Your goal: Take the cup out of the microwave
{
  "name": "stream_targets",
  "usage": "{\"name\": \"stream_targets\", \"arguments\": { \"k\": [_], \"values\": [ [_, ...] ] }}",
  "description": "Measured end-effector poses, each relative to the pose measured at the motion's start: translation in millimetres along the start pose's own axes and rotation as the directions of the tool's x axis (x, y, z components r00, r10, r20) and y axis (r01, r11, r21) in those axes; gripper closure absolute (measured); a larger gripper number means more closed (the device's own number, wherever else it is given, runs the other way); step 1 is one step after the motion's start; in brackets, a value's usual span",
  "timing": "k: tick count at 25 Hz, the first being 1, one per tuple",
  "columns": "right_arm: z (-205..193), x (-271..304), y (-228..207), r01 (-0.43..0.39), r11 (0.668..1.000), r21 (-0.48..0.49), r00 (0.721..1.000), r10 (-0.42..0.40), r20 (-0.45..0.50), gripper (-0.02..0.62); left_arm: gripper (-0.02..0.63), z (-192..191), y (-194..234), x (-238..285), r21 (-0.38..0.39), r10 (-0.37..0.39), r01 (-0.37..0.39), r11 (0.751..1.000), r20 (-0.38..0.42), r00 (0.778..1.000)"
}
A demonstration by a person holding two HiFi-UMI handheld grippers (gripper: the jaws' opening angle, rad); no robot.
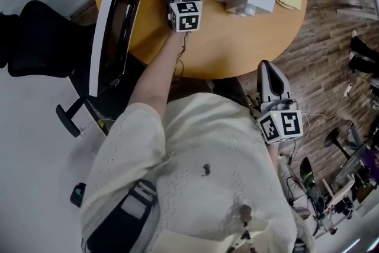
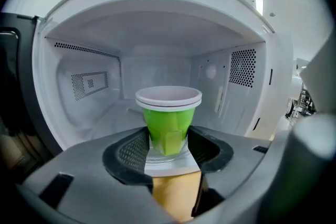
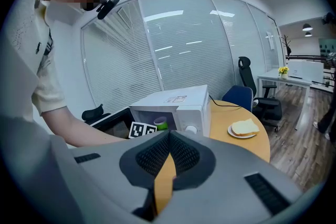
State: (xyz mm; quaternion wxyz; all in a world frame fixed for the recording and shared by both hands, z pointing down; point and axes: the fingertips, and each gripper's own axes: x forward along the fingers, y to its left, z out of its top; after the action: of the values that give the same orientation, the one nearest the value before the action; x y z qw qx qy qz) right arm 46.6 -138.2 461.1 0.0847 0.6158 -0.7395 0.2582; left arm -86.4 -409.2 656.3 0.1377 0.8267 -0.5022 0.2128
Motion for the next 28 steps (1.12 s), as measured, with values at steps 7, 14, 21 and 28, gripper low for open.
{"name": "stream_targets", "arguments": {
  "k": [7, 14, 21, 28],
  "values": [
    [1.7, -3.0, -7.8, -0.043, 0.999, -0.014, 0.999, 0.043, -0.008, 0.588, 0.357, -8.9, -4.6, -18.4, 0.014, 0.019, -0.019, 1.0, -0.006, 1.0],
    [2.3, -11.7, -16.6, -0.085, 0.996, -0.03, 0.996, 0.084, -0.02, 0.588, 0.357, -10.2, -10.8, -36.8, 0.004, 0.048, -0.048, 0.999, 0.0, 0.999],
    [3.2, -17.7, -25.1, -0.133, 0.99, -0.052, 0.991, 0.132, -0.03, 0.588, 0.357, -11.1, -24.4, -54.2, -0.001, 0.064, -0.064, 0.998, 0.009, 0.998],
    [3.0, -23.5, -30.6, -0.183, 0.981, -0.07, 0.983, 0.18, -0.042, 0.588, 0.357, -8.9, -36.4, -79.5, -0.01, 0.081, -0.081, 0.997, 0.028, 0.996]
  ]
}}
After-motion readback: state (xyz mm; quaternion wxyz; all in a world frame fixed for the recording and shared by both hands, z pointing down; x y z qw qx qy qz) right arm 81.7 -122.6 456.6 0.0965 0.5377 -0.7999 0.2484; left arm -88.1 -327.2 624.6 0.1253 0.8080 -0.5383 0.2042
